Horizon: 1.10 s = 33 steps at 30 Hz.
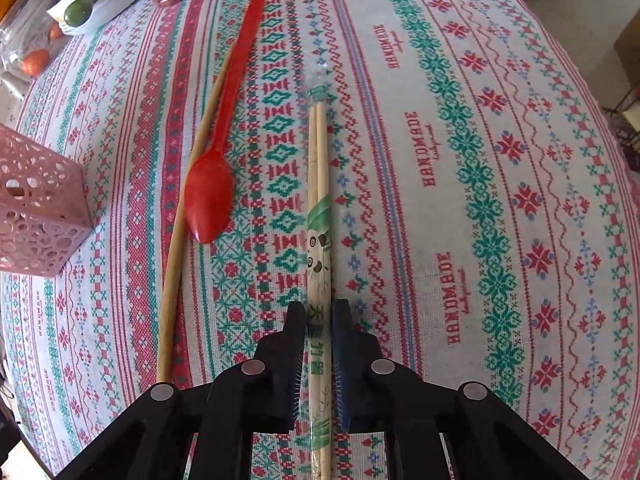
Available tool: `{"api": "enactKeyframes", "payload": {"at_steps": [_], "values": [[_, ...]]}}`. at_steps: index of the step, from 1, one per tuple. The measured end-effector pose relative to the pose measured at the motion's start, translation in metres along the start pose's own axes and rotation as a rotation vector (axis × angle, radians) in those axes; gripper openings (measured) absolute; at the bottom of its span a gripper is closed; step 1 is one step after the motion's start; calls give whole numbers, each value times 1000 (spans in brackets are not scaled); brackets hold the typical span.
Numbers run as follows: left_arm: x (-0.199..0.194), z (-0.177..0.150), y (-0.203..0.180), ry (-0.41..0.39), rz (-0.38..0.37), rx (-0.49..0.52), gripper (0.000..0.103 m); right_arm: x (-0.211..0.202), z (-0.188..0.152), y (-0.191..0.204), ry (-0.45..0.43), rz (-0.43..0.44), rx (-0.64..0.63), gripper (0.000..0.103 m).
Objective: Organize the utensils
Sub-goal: 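Lift the chopstick with the left tool while the right tool grasps a paper-wrapped chopstick, then drop the left tool's chopstick, then the right tool's wrapped chopstick, into the pink basket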
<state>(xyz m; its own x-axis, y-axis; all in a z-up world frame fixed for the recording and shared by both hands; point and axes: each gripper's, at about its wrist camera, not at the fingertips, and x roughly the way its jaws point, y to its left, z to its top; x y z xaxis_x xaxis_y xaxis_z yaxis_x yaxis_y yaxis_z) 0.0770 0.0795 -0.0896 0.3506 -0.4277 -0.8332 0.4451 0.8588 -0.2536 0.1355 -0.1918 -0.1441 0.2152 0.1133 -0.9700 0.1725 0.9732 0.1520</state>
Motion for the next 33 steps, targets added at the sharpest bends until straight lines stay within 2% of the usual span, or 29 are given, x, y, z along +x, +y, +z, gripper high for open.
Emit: {"api": "enactKeyframes", "payload": {"at_steps": [1, 3, 7, 9, 10, 12, 15, 17, 22, 26, 33], "values": [[-2, 0, -1, -5, 8, 4, 9, -2, 2, -3, -11, 4, 17, 29], [-6, -1, -3, -16, 17, 10, 9, -5, 10, -7, -35, 11, 30, 34], [-20, -3, -4, -53, 27, 19, 9, 0, 24, 5, -106, -46, -20, 34], [-30, -3, -4, -81, 33, 20, 9, 2, 26, 10, -125, -81, -42, 30], [-35, -3, -4, -97, 36, 18, 9, 3, 27, 13, -132, -106, -49, 20], [-48, -1, -2, -141, 40, 12, 9, 6, 32, 17, -144, -138, -55, 11], [-72, 5, 0, -228, 51, -3, 9, 4, 34, 11, -147, -87, -7, 5], [-86, 9, -1, -293, 60, -6, 9, -5, 34, 3, -166, -45, 17, 5], [-116, 23, -9, -457, 96, 14, 9, -53, 28, 2, -299, 58, 27, 5], [-134, 33, -23, -575, 151, 54, 9, -86, 18, 21, -403, 104, -3, 5], [-134, 51, -36, -677, 237, 91, 9, -109, 10, 49, -463, 151, -64, 5]]}}
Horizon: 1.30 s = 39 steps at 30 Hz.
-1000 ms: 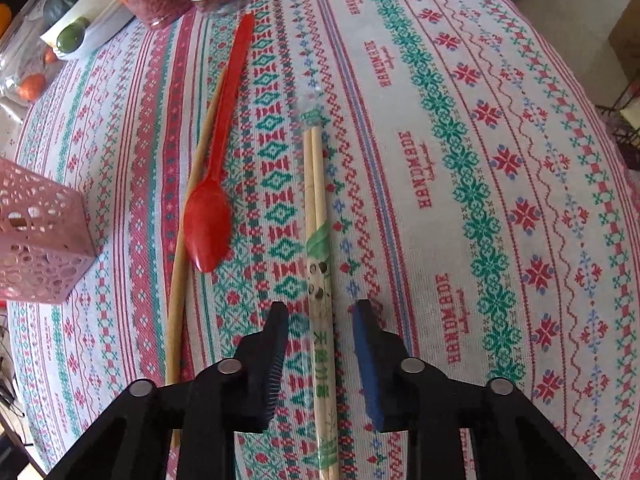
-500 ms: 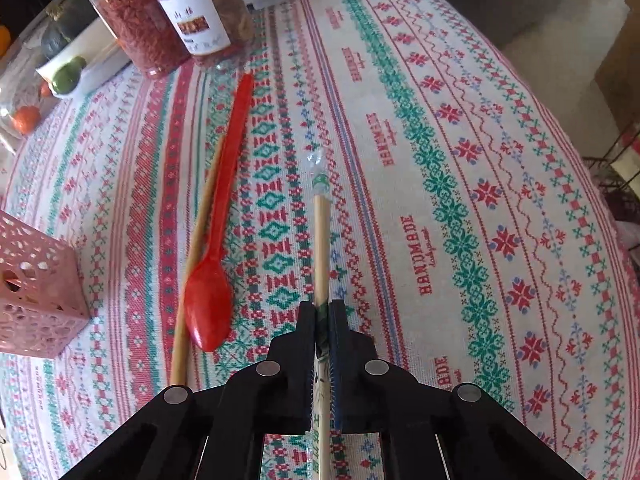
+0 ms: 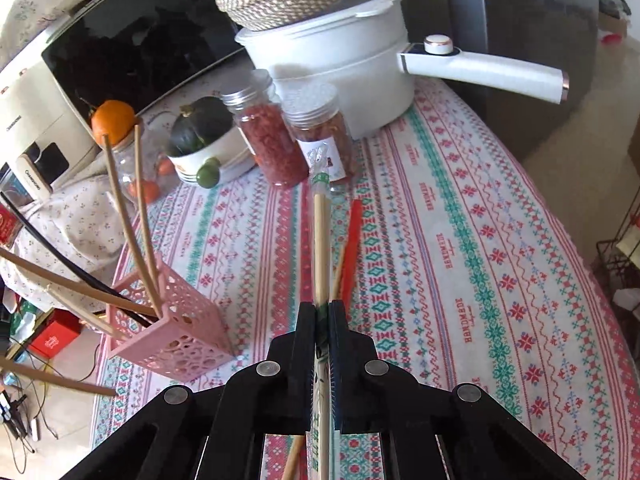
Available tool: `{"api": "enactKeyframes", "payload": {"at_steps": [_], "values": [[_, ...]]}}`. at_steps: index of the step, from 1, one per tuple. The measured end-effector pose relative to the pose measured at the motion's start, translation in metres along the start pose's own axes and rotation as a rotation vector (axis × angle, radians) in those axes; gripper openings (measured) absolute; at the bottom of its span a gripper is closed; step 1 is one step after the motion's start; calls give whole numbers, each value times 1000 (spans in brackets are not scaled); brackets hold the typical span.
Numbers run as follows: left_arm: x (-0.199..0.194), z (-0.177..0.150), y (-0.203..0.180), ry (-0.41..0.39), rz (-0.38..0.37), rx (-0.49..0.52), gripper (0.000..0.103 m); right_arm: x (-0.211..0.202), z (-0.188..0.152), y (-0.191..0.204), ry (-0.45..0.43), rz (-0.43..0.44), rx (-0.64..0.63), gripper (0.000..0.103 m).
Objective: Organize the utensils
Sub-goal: 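Drop the left tool's chopstick, then the right tool's wrapped chopstick, into the pink basket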
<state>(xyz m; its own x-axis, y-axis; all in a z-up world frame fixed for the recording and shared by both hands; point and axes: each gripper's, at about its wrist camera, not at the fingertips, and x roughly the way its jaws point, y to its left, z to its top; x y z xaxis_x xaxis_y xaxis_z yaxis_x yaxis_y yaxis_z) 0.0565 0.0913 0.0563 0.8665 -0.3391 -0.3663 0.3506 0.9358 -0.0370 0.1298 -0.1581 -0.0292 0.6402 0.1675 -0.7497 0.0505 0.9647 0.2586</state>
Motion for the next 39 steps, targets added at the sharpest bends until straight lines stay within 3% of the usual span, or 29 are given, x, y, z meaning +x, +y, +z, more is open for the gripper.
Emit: {"api": "enactKeyframes", "payload": {"at_steps": [7, 15, 16, 20, 21, 25, 29, 39], "values": [[34, -7, -3, 14, 56, 17, 9, -14, -6, 20, -30, 40, -44, 5], [73, -23, 8, 124, 18, -72, 12, -23, -10, 22, -68, 49, -71, 5], [75, -24, 9, 136, 13, -85, 14, -24, -10, 22, -76, 51, -71, 5], [66, -22, 11, 129, 1, -111, 51, -33, -11, 24, -122, 70, -77, 5], [62, -21, 11, 120, -2, -114, 56, -36, -12, 25, -136, 77, -80, 5], [44, -21, 15, 127, -19, -124, 60, -48, -11, 35, -205, 111, -95, 5], [31, -29, 26, 164, -14, -142, 72, -58, -7, 46, -279, 149, -99, 5], [26, -62, 75, 301, 41, -201, 73, -58, 6, 86, -491, 183, -53, 5]]}}
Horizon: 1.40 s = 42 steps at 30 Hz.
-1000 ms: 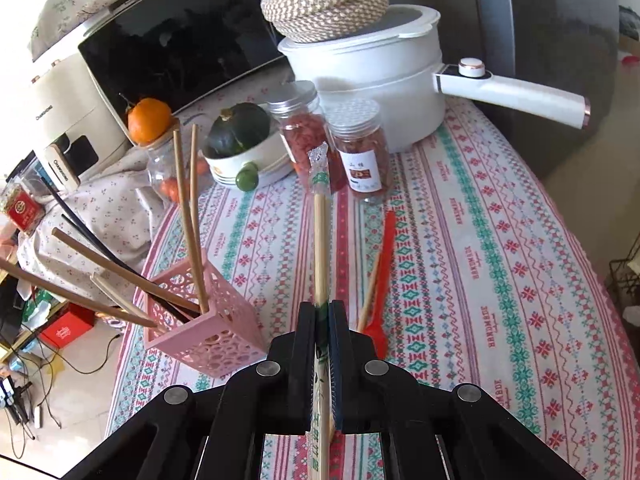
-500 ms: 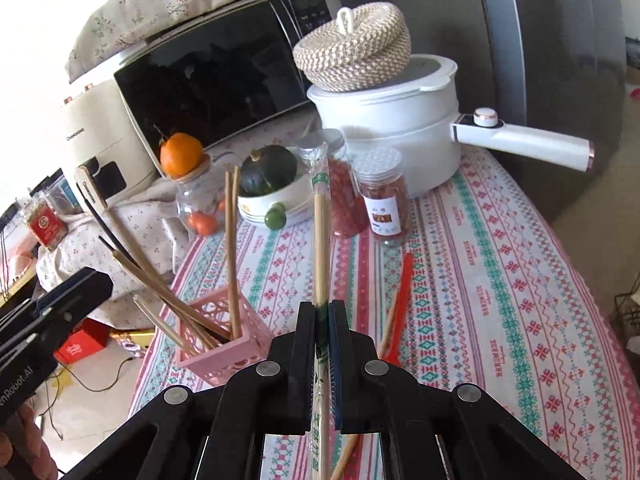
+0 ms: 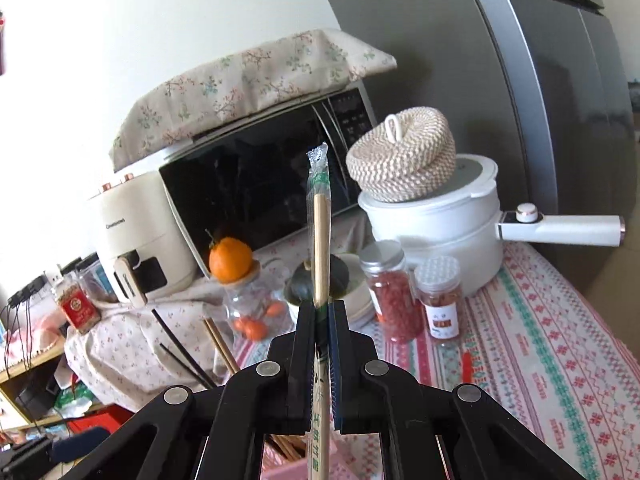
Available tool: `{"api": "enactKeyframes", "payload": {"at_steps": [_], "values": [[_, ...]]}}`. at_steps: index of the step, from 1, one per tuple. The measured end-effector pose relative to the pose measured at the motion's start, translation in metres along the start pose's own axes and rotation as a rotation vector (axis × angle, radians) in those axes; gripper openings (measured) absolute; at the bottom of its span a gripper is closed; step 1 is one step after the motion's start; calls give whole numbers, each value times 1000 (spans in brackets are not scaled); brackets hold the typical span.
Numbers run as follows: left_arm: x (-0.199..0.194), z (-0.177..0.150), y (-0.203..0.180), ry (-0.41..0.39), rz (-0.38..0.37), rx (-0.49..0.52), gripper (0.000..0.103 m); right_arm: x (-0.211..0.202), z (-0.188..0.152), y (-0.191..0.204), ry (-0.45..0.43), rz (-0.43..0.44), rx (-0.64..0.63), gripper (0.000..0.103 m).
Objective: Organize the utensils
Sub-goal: 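Drop the left tool's chopstick, then the right tool's wrapped chopstick, into the pink basket, then lower the right tool and grasp the red plastic spoon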
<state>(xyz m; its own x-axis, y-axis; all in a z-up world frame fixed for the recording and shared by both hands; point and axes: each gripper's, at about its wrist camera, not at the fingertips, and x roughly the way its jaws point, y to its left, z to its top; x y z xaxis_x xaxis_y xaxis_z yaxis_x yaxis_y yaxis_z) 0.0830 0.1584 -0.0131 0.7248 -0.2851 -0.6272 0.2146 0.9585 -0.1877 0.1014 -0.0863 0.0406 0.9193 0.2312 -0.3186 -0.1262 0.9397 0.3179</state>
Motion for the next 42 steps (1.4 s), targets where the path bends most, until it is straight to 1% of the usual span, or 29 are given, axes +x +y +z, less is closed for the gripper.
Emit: {"api": "enactKeyframes", "payload": {"at_steps": [2, 5, 9, 11, 14, 17, 19, 21, 23, 26, 29, 32, 34, 35, 36, 39, 41, 42], "values": [[2, -2, 9, 21, -6, -24, 73, 10, -1, 8, -29, -5, 7, 5], [7, -3, 16, 52, -27, -55, 73, 26, -9, 15, -78, -40, 31, 5], [11, -4, 18, 74, -42, -52, 73, 43, -22, 16, -147, -103, 81, 5], [13, -4, 20, 83, -41, -49, 73, 47, -27, 16, -191, -140, 94, 5], [16, -5, 25, 95, -39, -59, 73, 49, -32, 16, -251, -170, 115, 5], [16, -5, 28, 99, -36, -74, 73, 50, -36, 19, -303, -204, 105, 5], [17, -5, 29, 102, -39, -79, 73, 52, -42, 20, -321, -226, 99, 5], [19, -5, 28, 106, -40, -76, 73, 56, -48, 19, -323, -236, 106, 6], [21, -6, 25, 112, -41, -69, 73, 60, -56, 18, -309, -237, 120, 11], [25, -8, 20, 130, -45, -63, 73, 55, -64, 19, -310, -237, 127, 12], [27, -10, 16, 149, -56, -62, 73, 51, -64, 17, -280, -215, 126, 13], [31, -12, 12, 166, -63, -63, 73, 43, -59, 8, -261, -212, 172, 15], [36, -14, 9, 185, -67, -62, 73, 35, -54, 1, -258, -214, 197, 24], [38, -15, 7, 194, -71, -63, 73, 31, -51, -1, -254, -213, 202, 24], [40, -16, 5, 205, -76, -64, 73, 27, -47, -3, -250, -212, 203, 28], [45, -20, -1, 235, -90, -67, 73, 11, -35, -7, -245, -211, 192, 35], [47, -23, -5, 257, -97, -71, 73, -2, -27, -8, -250, -211, 173, 42], [48, -24, -7, 266, -100, -76, 73, -7, -22, -9, -246, -211, 162, 47]]}}
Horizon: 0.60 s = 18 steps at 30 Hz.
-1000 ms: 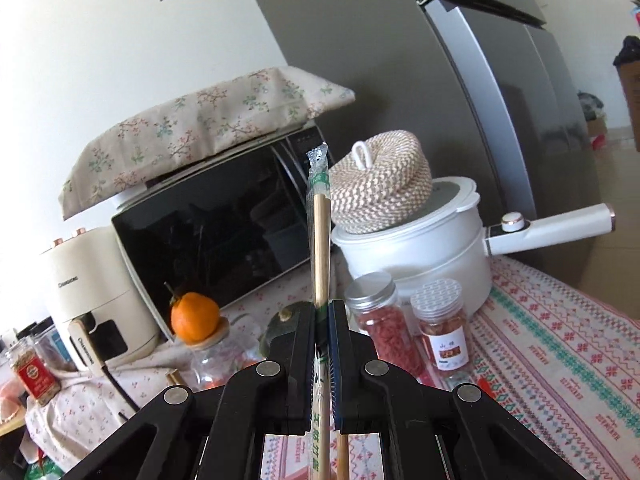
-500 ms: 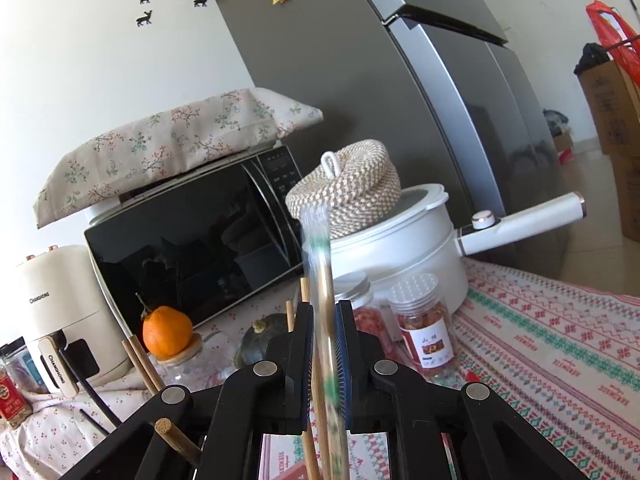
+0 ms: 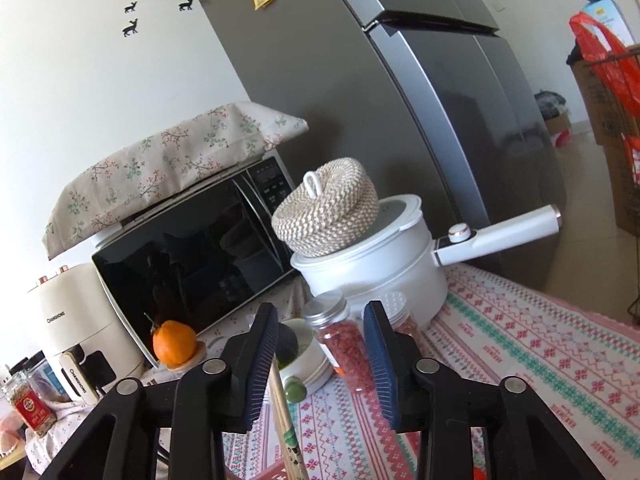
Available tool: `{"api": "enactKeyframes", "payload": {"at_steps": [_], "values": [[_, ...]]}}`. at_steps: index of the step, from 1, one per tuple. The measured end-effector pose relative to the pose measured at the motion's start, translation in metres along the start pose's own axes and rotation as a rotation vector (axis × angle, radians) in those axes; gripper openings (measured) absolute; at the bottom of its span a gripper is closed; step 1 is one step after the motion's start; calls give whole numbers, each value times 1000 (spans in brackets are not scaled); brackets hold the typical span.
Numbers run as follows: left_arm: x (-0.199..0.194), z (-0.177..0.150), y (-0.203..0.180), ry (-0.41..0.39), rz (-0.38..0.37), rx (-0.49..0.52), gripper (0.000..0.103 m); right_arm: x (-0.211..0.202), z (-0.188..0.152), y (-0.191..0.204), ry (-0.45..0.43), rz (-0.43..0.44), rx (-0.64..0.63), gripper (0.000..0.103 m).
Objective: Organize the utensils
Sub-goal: 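Lower the right tool and grasp the red plastic spoon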
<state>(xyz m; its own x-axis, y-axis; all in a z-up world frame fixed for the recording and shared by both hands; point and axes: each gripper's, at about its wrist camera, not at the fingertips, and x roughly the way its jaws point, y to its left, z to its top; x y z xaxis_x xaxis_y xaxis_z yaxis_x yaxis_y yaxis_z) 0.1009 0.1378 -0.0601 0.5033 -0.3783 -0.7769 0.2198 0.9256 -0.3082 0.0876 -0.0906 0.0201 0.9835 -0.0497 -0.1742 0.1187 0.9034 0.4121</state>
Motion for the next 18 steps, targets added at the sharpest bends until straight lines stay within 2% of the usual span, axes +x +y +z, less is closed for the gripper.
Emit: {"api": "enactKeyframes", "payload": {"at_steps": [4, 8, 12, 18], "values": [[4, -5, -9, 24, 3, -1, 82, -8, 22, -8, 62, -26, -33, 63], [9, -6, -19, 38, 12, 29, 88, -6, 35, -22, 170, -77, -87, 73], [19, -10, -26, 79, 15, 48, 96, 1, 34, -41, 303, -131, -134, 77], [36, -16, -26, 143, 22, 47, 98, 21, 14, -72, 513, -220, -176, 82]]}}
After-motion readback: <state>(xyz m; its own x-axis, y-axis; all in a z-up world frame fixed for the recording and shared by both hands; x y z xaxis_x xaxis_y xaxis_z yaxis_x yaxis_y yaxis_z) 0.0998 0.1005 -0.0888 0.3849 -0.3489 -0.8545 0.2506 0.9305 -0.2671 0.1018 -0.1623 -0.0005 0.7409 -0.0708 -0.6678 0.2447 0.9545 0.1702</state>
